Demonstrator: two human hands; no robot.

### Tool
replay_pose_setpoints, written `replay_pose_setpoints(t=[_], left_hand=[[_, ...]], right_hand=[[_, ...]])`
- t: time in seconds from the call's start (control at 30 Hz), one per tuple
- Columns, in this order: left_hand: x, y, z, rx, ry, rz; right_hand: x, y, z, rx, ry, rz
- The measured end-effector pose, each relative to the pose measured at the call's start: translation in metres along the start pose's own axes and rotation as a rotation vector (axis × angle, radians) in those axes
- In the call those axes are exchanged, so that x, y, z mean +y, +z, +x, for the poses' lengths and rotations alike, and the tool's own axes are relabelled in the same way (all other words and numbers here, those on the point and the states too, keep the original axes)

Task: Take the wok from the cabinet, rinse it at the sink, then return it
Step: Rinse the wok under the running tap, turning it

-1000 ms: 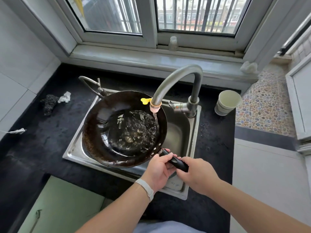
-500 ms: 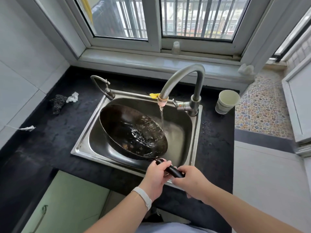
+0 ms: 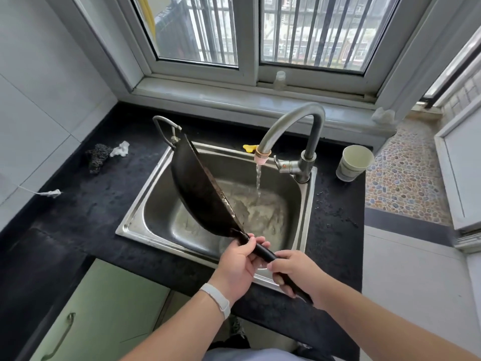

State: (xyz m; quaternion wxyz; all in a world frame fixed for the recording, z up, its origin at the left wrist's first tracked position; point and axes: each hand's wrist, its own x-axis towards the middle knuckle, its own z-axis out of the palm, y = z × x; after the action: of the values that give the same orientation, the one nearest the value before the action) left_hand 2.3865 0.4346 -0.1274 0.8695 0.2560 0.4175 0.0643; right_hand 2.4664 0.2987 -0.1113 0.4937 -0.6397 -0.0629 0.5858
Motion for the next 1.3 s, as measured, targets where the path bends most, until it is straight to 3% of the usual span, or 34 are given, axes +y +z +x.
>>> replay_pose_setpoints(t=[0.13,0.3,0.43,0.47,0.63,0.97,1.3], left_hand=[[0.000,0.006,0.005,0.033,0.041,0.122],[-0.004,0.010,0.012,0.104,0.098,0.214],[-0.005,0.012,0.018,0.156,0.083,0.223],[-0.006,0.011,0.019,0.171,0.073,0.236],[-0.018,0.003,0.017,0.206,0.060,0.301],[-0.016,0.006,0.007,0.041,0.028,-0.021],[-0.007,0.020,0.005,0.037,0.000,-0.059]], right_hand=[[0.001,-0.003,0.003,0.004,-0.035,-0.057],[-0.005,-0.005,0.006,0.069,-0.044,-0.390],[-0.004,0.016,0.012,0.332,-0.106,-1.082],[-0.002,0.022,0.013,0.382,-0.132,-1.163],[0.013,0.018,0.016,0.340,-0.131,-1.069],[0.012,-0.011,0.015,0.300,-0.237,-0.916],[0.011,-0.012,0.015,0.279,-0.226,-0.597]])
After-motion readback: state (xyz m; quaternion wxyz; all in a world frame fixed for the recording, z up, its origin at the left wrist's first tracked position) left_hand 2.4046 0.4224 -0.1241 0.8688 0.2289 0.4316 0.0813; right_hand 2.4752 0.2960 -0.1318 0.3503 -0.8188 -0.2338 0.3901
